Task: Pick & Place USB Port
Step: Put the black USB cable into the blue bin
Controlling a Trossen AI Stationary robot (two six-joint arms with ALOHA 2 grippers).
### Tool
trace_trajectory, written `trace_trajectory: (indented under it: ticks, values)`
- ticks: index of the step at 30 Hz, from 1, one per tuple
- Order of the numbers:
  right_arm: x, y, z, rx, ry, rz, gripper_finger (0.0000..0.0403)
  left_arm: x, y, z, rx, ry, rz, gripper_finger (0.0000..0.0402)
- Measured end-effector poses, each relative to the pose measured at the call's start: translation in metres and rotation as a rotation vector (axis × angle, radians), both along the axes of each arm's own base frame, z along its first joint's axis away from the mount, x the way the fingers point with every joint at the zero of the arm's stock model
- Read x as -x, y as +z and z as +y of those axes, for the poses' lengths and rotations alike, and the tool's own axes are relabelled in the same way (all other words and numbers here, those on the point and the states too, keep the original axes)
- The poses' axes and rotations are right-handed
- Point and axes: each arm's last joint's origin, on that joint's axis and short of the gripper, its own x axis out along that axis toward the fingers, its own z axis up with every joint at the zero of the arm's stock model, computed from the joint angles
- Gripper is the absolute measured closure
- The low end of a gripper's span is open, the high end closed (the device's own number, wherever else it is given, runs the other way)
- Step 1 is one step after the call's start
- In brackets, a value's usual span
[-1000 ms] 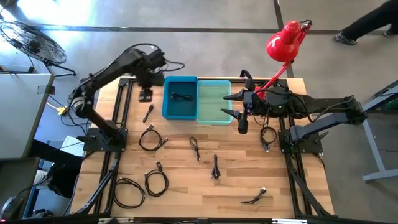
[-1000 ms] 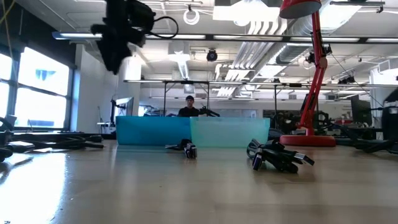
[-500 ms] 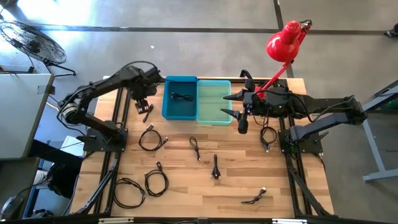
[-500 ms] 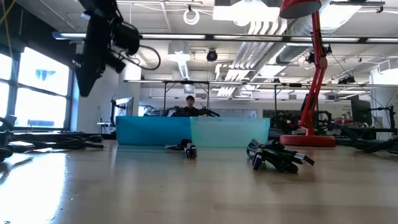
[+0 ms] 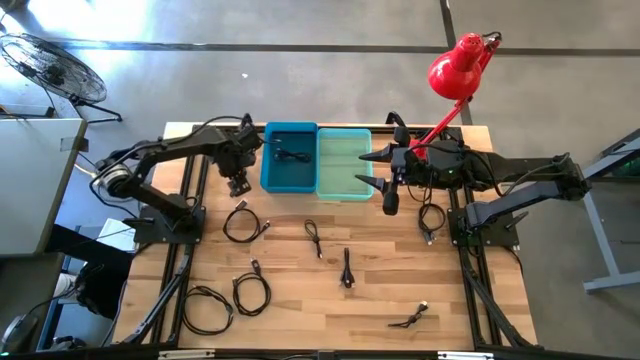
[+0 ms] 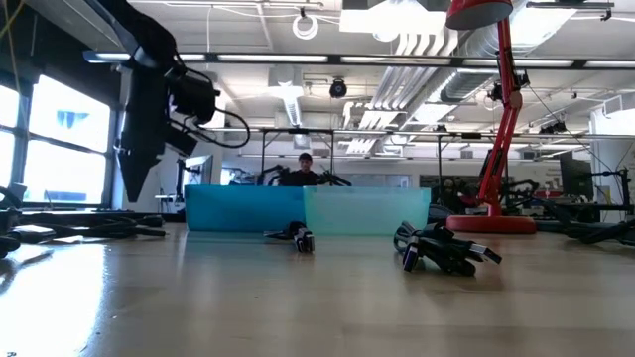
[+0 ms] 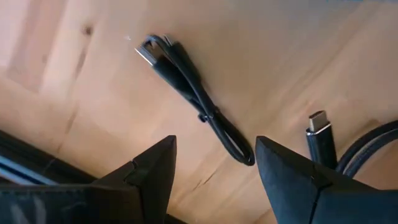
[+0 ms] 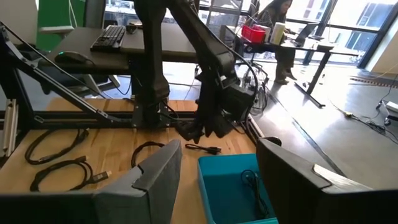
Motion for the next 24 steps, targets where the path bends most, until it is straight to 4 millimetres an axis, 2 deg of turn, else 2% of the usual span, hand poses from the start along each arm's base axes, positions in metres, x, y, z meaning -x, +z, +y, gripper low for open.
trace_trajectory:
  ticks: [10, 16, 19, 23, 24]
  values:
    - [0.0, 0.0, 0.0, -0.018, 0.004, -0.004, 0.0202, -0.01, -0.034, 0.009, 0.0, -0.012, 0.003, 0.0188]
    - [0.0, 0.0, 0.001, -0.043, 0.032, -0.007, 0.0202, -0.012, -0.053, 0.011, 0.025, -0.076, 0.073, 0.0196]
    - [0.0, 0.0, 0.002, -0.06, 0.038, -0.01, 0.0202, -0.012, -0.054, 0.011, 0.034, -0.143, 0.081, 0.0236]
    - [0.0, 0.0, 0.003, -0.06, 0.043, -0.01, 0.0202, -0.011, -0.053, 0.011, 0.025, -0.19, 0.09, 0.0356]
    - [0.0, 0.0, 0.003, -0.059, 0.043, -0.01, 0.0202, -0.011, -0.052, 0.011, 0.02, -0.202, 0.095, 0.0374]
